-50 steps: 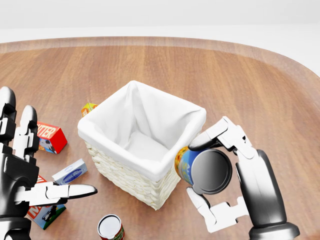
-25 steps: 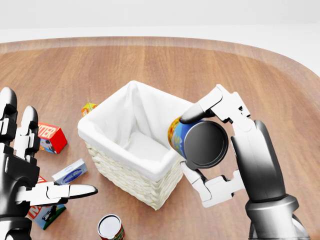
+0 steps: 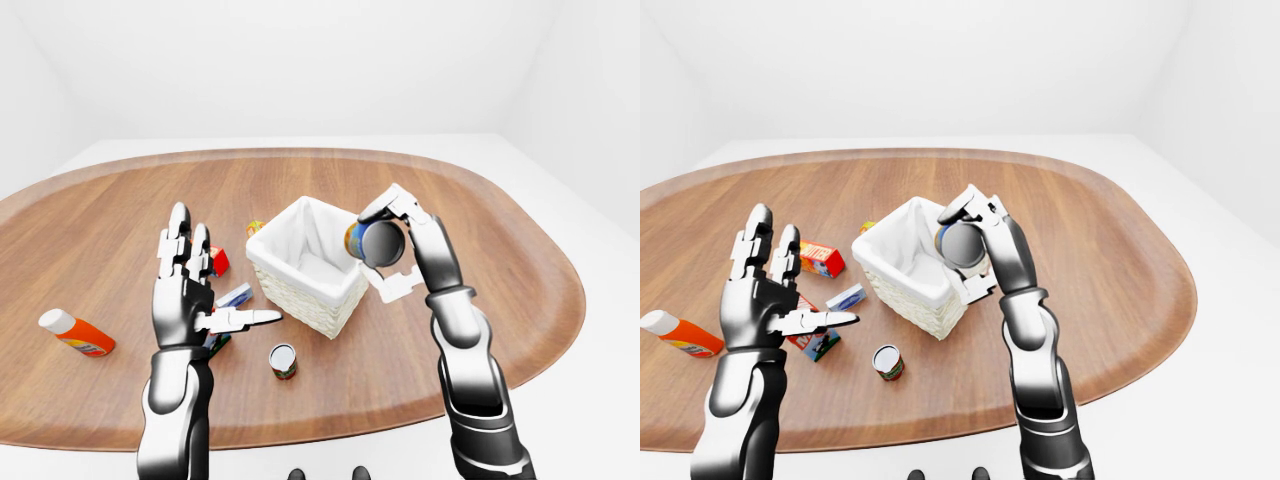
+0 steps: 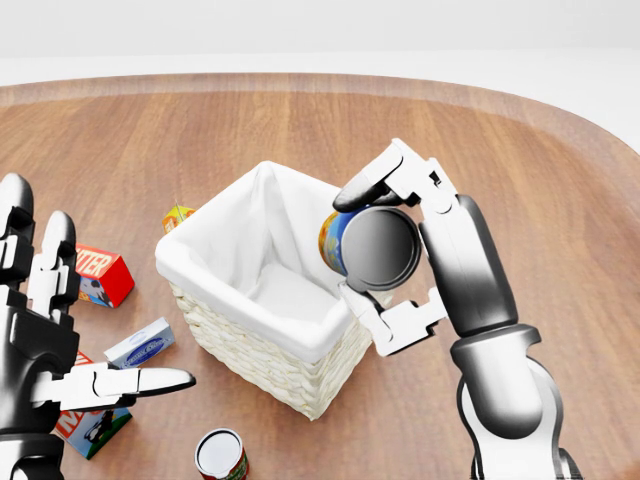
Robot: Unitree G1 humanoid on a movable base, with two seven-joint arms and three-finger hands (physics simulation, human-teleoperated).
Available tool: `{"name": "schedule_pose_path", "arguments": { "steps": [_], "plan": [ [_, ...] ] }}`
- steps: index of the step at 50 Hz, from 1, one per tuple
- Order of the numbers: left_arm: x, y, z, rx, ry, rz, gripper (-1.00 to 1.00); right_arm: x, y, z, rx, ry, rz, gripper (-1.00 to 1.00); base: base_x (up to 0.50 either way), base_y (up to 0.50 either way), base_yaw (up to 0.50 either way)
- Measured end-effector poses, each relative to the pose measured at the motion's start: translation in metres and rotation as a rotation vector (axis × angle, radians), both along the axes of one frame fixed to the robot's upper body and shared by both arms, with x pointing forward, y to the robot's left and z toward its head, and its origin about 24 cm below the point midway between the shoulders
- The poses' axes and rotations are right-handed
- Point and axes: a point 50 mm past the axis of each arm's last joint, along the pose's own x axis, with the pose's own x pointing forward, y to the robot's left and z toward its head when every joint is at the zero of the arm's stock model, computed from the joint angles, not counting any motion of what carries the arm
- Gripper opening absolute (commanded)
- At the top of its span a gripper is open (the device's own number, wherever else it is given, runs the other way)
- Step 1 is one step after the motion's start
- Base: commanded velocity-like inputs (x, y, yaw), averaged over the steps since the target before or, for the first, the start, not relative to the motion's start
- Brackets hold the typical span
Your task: Pick up the alphabet soup, and put it in the basket.
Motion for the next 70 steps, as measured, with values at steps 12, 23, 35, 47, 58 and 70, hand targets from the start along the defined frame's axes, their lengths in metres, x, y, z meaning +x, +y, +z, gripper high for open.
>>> {"name": "schedule_pose_path", "arguments": {
  "steps": [12, 23, 35, 47, 58, 70],
  "plan": [
    [0.001, 0.000, -0.002, 0.000, 0.009, 0.000, 1.00, 0.018, 0.009, -0.005, -0.011, 0.040, 0.014, -1.00, 0.00, 0.00, 0.00],
    [0.002, 0.000, -0.004, 0.000, 0.016, -0.001, 1.00, 0.037, 0.016, -0.014, -0.014, 0.103, 0.020, -1.00, 0.00, 0.00, 0.00],
    [0.001, 0.000, -0.003, 0.000, 0.012, -0.001, 1.00, 0.058, 0.023, -0.017, -0.047, 0.156, 0.035, -1.00, 0.00, 0.00, 0.00],
    [0.001, 0.000, -0.001, 0.000, 0.003, 0.001, 1.00, 0.076, 0.031, -0.013, -0.121, 0.188, 0.061, -1.00, 0.00, 0.00, 0.00],
    [0.001, 0.000, 0.000, 0.000, 0.002, 0.001, 1.00, 0.087, 0.034, -0.016, -0.203, 0.237, 0.074, -1.00, 0.00, 0.00, 0.00],
    [0.001, 0.000, 0.000, 0.000, 0.002, 0.001, 1.00, 0.098, 0.037, -0.024, -0.272, 0.304, 0.084, -1.00, 0.00, 0.00, 0.00]
  ]
}}
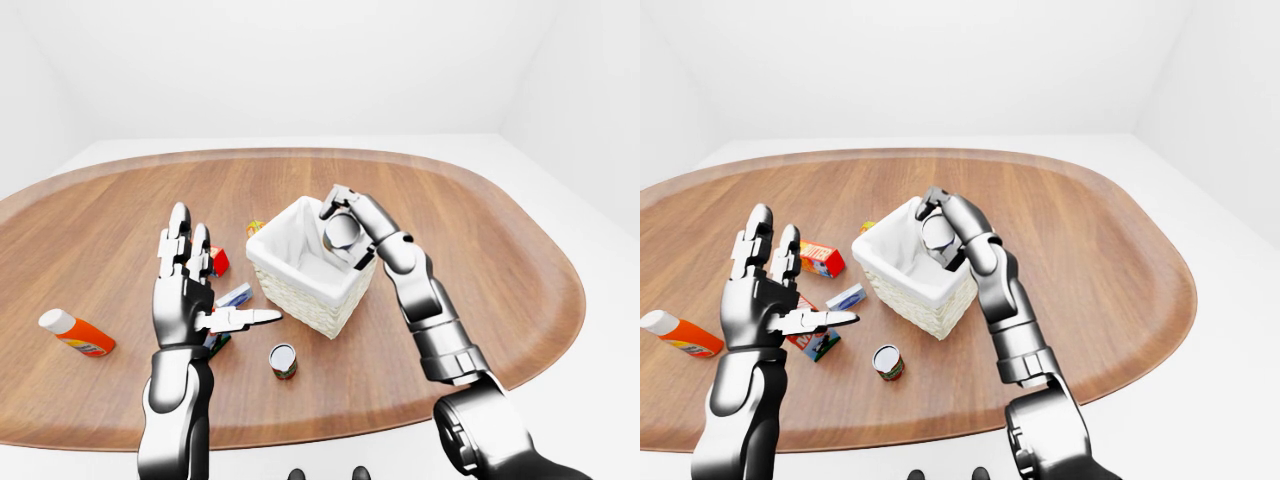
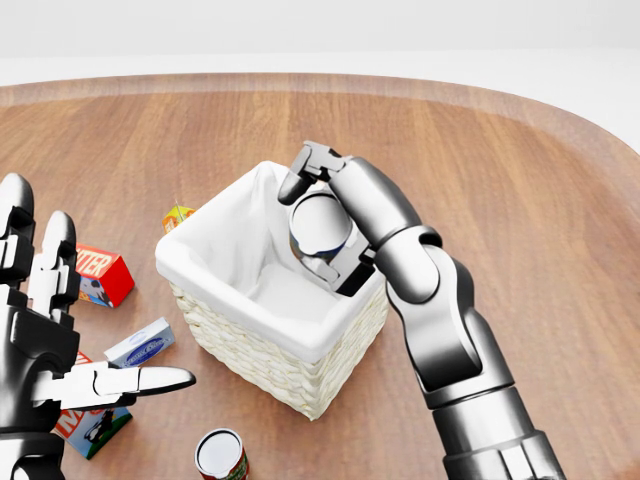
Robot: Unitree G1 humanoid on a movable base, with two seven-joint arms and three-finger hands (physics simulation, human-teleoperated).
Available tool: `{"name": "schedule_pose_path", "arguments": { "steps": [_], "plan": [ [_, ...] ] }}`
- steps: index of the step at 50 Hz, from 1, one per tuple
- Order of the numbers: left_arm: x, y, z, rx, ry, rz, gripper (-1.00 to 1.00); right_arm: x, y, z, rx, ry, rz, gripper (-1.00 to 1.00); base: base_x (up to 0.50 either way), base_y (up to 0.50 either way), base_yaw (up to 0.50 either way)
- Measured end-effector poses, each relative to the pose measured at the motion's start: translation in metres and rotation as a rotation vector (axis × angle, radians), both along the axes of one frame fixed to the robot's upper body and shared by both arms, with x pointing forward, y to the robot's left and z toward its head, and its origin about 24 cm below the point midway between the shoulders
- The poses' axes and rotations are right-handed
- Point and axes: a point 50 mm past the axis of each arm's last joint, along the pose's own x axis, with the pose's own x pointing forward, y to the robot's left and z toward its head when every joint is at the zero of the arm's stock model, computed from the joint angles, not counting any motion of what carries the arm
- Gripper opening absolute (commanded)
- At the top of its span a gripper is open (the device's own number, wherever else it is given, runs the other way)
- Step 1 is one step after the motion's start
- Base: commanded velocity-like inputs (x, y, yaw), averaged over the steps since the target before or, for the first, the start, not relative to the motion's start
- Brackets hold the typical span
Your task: Pick up the alphabet soup, and put it in the basket.
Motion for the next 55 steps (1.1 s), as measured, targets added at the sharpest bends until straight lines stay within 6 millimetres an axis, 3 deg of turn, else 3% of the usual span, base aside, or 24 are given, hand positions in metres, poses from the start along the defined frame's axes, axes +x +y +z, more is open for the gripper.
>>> {"name": "schedule_pose_path", "arguments": {
  "steps": [55],
  "plan": [
    [0.001, 0.000, -0.002, 0.000, 0.007, -0.002, 1.00, 0.030, 0.017, -0.026, -0.082, 0.184, -0.042, -1.00, 0.00, 0.00, 0.00]
  ]
}}
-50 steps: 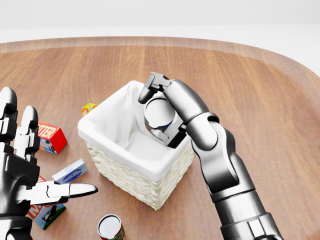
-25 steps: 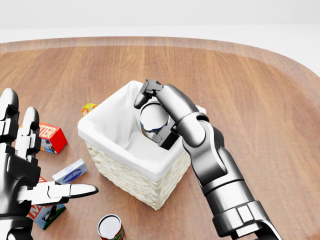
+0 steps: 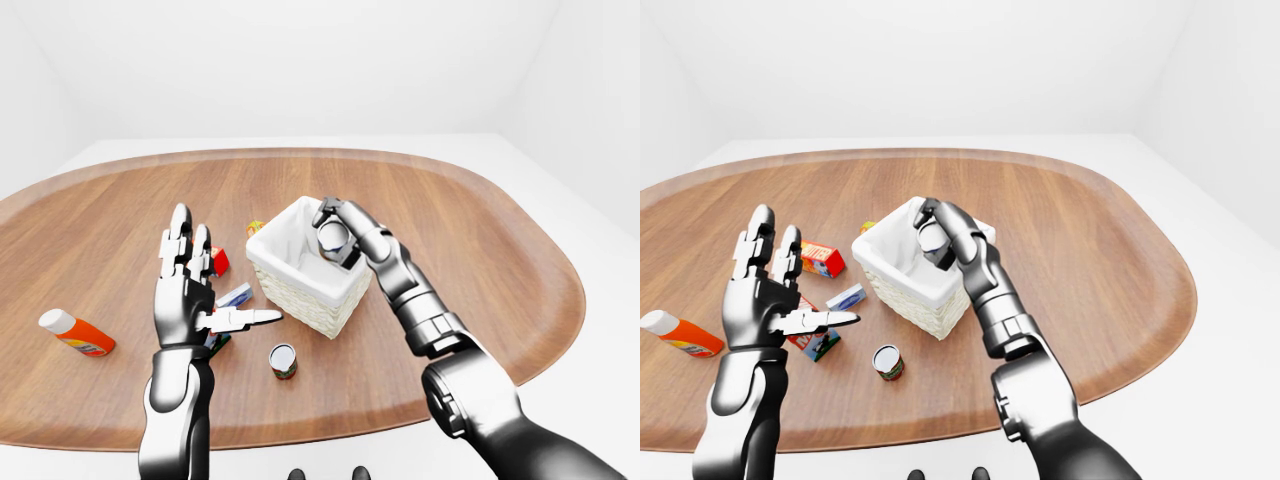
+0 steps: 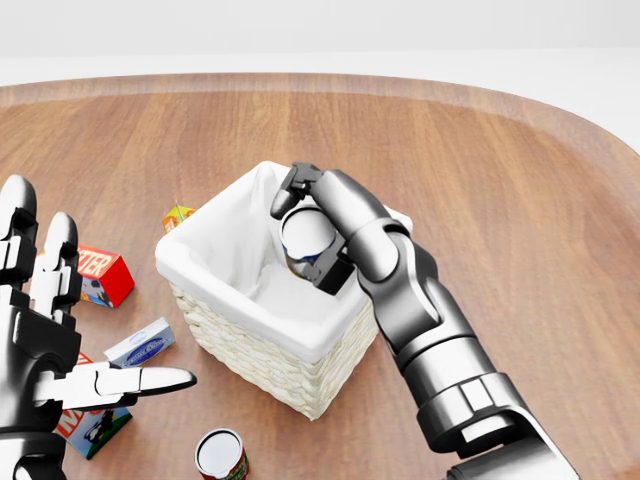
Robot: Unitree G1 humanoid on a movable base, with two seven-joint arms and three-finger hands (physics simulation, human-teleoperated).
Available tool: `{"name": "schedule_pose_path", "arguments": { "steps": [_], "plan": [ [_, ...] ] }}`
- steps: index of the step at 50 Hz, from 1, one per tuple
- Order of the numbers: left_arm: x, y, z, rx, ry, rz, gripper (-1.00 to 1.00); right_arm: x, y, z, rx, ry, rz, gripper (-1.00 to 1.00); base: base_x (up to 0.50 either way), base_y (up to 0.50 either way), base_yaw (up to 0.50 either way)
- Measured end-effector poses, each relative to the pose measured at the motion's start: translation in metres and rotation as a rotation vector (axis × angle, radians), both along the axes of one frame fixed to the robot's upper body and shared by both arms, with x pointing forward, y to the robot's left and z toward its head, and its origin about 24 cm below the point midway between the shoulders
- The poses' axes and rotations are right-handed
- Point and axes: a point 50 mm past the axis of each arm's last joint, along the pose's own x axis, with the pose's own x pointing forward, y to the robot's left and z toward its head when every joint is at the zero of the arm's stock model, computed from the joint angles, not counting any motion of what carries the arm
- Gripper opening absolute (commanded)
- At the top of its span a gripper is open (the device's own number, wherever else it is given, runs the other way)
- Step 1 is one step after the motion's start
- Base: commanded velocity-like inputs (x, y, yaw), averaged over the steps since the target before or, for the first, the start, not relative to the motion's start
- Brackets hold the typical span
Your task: Pick up the alphabet soup, and put it in the basket.
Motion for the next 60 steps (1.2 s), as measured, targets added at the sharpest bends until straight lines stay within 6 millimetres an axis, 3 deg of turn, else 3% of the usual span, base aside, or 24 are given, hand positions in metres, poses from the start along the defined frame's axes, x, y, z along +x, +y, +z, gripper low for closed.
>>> {"name": "schedule_pose_path", "arguments": {
  "steps": [49, 50, 51, 52, 53, 60],
  "plan": [
    [0.001, 0.000, -0.003, 0.000, 0.011, -0.003, 1.00, -0.001, 0.027, 0.009, -0.015, -0.008, 0.065, -1.00, 0.00, 0.00, 0.00],
    [0.001, 0.000, -0.003, 0.000, 0.012, -0.003, 1.00, -0.001, 0.027, 0.009, -0.015, -0.008, 0.065, -0.70, 0.00, 0.00, 0.00],
    [0.001, 0.000, -0.003, 0.000, 0.012, -0.003, 1.00, -0.001, 0.027, 0.009, -0.015, -0.008, 0.064, -0.20, 0.00, 0.00, 0.00],
    [0.001, 0.000, -0.003, 0.000, 0.011, -0.003, 1.00, 0.000, 0.027, 0.009, -0.014, -0.007, 0.064, 0.17, 0.00, 0.00, 0.00],
    [0.001, 0.000, -0.002, 0.000, 0.010, -0.003, 1.00, 0.000, 0.027, 0.009, -0.012, -0.006, 0.064, 1.00, 0.00, 0.00, 0.00],
    [0.000, 0.000, -0.002, 0.001, 0.007, -0.002, 1.00, 0.000, 0.028, 0.010, -0.007, -0.008, 0.064, 1.00, 0.00, 0.00, 0.00]
  ]
}}
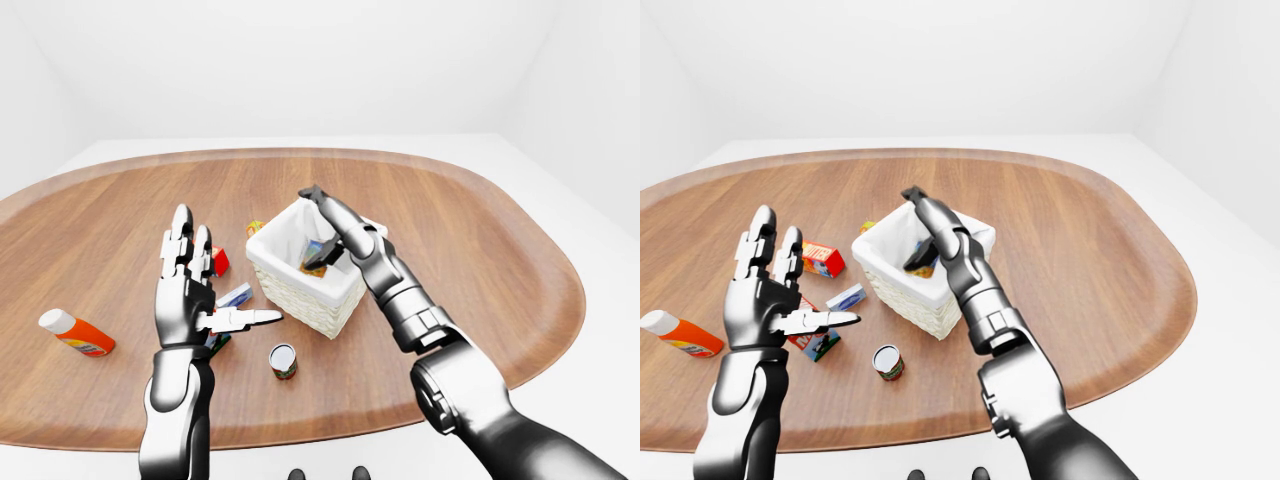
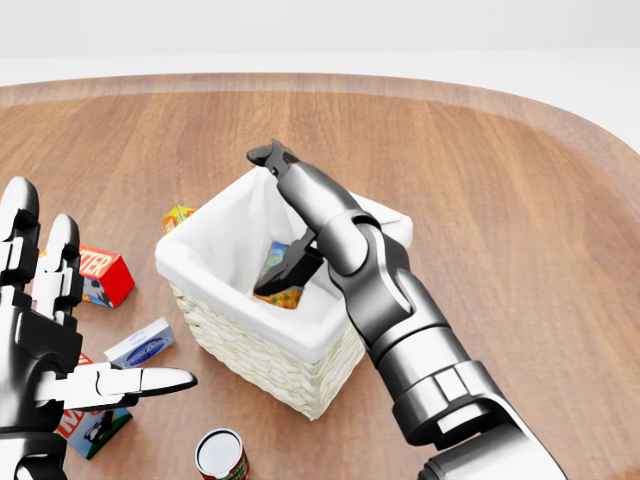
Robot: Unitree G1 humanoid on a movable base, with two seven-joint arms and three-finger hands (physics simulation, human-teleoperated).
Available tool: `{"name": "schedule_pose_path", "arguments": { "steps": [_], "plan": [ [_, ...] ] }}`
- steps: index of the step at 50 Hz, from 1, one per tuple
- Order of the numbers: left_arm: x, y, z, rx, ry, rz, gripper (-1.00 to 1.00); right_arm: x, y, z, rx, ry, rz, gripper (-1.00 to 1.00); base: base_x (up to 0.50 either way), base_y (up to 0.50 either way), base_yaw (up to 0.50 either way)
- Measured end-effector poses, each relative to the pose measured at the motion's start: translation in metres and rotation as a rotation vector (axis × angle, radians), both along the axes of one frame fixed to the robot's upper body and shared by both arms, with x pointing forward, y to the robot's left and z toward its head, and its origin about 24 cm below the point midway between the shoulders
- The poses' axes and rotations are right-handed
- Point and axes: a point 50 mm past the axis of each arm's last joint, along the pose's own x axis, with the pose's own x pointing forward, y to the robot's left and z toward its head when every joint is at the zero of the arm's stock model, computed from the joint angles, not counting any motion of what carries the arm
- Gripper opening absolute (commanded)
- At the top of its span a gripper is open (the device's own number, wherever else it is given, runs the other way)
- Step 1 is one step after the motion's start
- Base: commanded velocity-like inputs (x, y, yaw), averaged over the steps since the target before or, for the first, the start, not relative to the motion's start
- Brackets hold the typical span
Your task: Pick up the alphabet soup, and put it in the basket.
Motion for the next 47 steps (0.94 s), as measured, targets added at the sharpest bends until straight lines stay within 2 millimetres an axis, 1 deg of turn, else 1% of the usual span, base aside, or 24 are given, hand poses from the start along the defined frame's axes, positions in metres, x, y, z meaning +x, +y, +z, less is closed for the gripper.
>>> {"name": "schedule_pose_path", "arguments": {
  "steps": [14, 24, 28, 36, 47],
  "plan": [
    [0.000, 0.000, 0.000, 0.000, 0.000, 0.000, 1.00, 0.000, 0.000, 0.002, 0.002, -0.002, 0.003, 1.00, 0.00, 0.00, 0.00],
    [0.000, 0.000, -0.001, 0.000, 0.004, 0.000, 1.00, -0.001, 0.003, 0.010, 0.010, -0.029, 0.027, 1.00, 0.00, 0.00, 0.00],
    [0.001, 0.000, -0.001, 0.000, 0.007, -0.001, 1.00, -0.002, 0.005, 0.021, 0.019, -0.062, 0.047, 1.00, 0.00, 0.00, 0.00],
    [0.001, 0.000, -0.002, 0.000, 0.008, -0.001, 1.00, -0.003, 0.007, 0.052, 0.045, -0.148, 0.084, 1.00, 0.00, 0.00, 0.00],
    [0.000, 0.000, -0.001, 0.001, 0.006, -0.001, 1.00, -0.007, 0.008, 0.088, 0.078, -0.258, 0.119, 1.00, 0.00, 0.00, 0.00]
  ]
}}
